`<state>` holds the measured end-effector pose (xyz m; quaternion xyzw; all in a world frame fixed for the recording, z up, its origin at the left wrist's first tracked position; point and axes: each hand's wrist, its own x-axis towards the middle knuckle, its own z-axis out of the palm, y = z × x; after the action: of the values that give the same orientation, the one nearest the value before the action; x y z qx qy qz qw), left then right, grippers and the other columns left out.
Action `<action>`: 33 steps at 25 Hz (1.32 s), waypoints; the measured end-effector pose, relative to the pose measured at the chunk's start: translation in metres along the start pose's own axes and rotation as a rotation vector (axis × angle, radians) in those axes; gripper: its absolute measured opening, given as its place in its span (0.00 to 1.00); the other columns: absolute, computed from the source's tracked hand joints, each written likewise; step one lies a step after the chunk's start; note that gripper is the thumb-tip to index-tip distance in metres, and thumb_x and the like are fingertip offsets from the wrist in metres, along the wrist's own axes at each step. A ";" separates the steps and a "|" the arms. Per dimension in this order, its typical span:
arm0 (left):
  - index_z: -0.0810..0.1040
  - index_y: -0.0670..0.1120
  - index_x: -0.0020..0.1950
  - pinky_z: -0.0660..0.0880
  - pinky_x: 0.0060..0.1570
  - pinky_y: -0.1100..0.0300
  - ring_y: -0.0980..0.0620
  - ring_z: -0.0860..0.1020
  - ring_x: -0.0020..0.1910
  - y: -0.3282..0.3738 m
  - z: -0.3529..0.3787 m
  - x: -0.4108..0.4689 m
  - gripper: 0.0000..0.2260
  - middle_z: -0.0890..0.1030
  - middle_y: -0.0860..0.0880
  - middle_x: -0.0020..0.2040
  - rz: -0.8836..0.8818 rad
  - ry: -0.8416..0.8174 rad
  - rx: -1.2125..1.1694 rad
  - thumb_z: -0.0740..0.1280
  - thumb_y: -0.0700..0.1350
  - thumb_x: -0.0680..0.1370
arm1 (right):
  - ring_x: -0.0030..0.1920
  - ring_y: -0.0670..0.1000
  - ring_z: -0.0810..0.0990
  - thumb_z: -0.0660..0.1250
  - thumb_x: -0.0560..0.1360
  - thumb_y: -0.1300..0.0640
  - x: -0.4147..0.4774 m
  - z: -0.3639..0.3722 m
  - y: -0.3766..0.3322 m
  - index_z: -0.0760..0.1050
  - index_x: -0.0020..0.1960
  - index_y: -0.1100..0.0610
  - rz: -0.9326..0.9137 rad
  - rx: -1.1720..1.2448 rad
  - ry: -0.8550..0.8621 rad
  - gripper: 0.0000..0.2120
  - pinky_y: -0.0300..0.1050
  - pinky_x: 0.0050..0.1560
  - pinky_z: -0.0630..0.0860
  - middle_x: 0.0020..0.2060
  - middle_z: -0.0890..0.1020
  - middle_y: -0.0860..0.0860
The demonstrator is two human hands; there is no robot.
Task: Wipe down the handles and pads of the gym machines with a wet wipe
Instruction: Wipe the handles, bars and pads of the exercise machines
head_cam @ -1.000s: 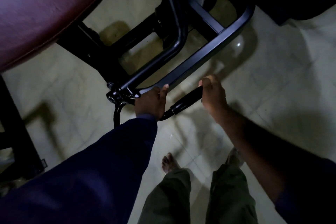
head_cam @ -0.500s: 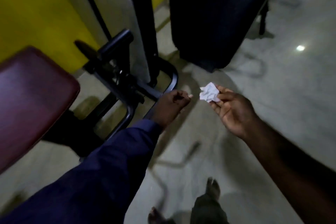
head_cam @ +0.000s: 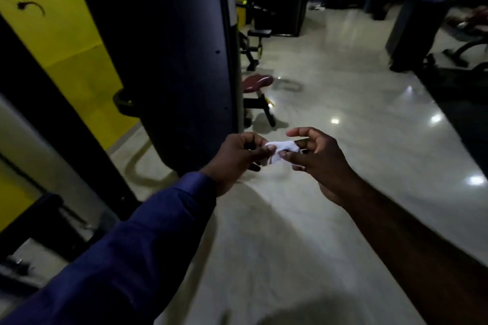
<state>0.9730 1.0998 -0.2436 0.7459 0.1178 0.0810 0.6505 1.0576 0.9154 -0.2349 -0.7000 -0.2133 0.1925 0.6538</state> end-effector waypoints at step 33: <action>0.86 0.38 0.48 0.81 0.42 0.36 0.28 0.82 0.43 0.086 0.060 0.809 0.09 0.84 0.29 0.47 0.081 0.590 -0.286 0.75 0.44 0.77 | 0.50 0.39 0.86 0.77 0.73 0.54 0.816 -0.242 0.007 0.87 0.50 0.53 -0.520 -0.128 0.093 0.07 0.44 0.51 0.83 0.48 0.88 0.42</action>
<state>1.7715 1.2590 -0.1933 0.5955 0.2588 0.3352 0.6827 1.8719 1.1623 -0.2173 -0.6696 -0.3673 -0.0280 0.6449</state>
